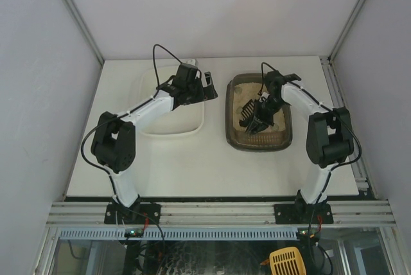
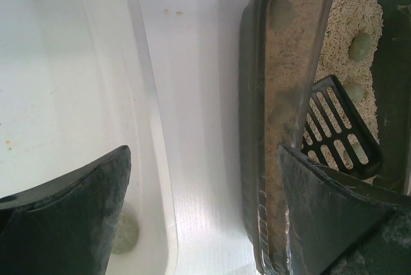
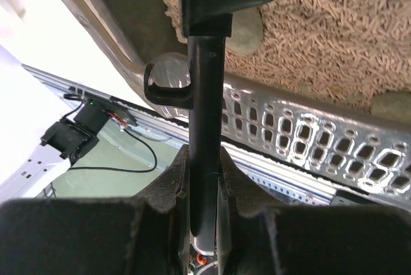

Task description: Clean the litter box

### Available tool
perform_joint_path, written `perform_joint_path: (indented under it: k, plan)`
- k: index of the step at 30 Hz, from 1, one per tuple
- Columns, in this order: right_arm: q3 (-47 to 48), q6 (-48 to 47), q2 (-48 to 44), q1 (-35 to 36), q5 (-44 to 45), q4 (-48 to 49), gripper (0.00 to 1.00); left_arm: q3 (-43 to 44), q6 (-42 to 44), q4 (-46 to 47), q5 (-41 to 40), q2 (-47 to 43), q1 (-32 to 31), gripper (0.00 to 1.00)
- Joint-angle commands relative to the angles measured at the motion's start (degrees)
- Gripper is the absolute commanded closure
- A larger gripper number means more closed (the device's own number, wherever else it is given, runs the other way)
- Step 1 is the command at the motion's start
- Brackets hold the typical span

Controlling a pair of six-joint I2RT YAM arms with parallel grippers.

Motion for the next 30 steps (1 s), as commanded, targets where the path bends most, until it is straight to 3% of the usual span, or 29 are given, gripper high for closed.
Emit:
perform_joint_path:
  k: [1,9,22,30]
  plan:
    - [0.5,3.1,1.3,-0.9,-3.3,6.9,1.00,-0.5,-0.2,1.9,-0.8,-2.7,0.1,0.00]
    - [-8.4,7.0,-1.7,-4.0,-8.0,21.6,1.00,-0.9,0.0,1.6,-1.3,-2.8,0.1,0.00]
    - [-31.0,11.5,-24.0,-10.8,-14.8,40.3,1.00,-3.2,2.8,-0.4,-2.4,-5.3,0.2,0.00]
    - [-53.1,25.7,-35.4,-11.7,-21.0,78.6,1.00,-6.9,6.7,-0.3,-5.2,-8.9,0.5,0.00]
